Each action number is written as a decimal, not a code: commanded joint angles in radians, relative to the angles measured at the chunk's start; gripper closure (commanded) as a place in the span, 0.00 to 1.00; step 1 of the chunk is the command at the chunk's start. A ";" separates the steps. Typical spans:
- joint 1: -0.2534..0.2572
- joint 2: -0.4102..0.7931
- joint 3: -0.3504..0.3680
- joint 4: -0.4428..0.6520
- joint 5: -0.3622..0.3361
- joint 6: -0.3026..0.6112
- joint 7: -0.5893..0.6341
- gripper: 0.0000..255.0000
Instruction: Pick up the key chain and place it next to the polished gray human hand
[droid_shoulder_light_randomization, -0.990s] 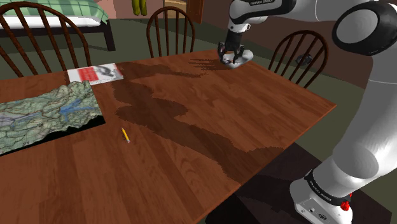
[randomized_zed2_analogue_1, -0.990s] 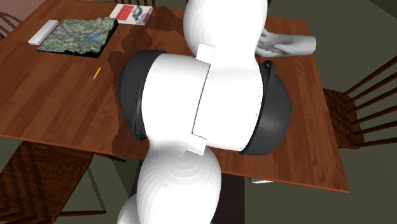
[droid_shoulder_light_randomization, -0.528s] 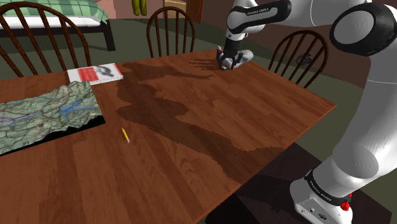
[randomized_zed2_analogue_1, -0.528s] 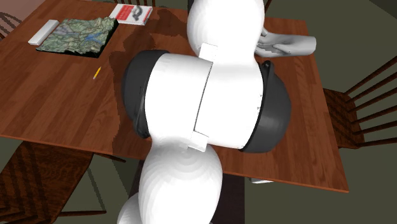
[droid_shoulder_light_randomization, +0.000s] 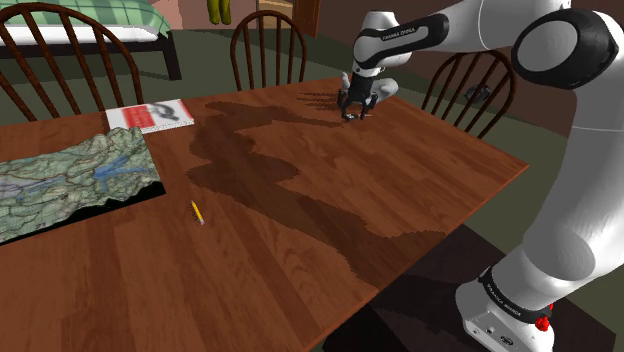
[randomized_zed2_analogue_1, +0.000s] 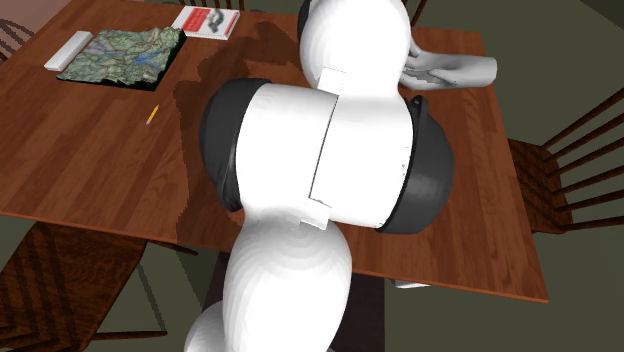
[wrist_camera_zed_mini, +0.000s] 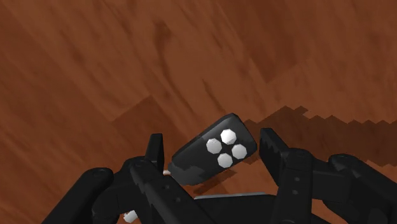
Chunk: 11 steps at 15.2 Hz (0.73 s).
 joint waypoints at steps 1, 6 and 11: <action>-0.001 0.011 -0.001 -0.015 -0.002 0.026 0.000 1.00; 0.000 0.024 -0.002 -0.030 -0.004 0.055 0.002 1.00; 0.000 0.024 -0.002 -0.030 -0.004 0.055 0.002 1.00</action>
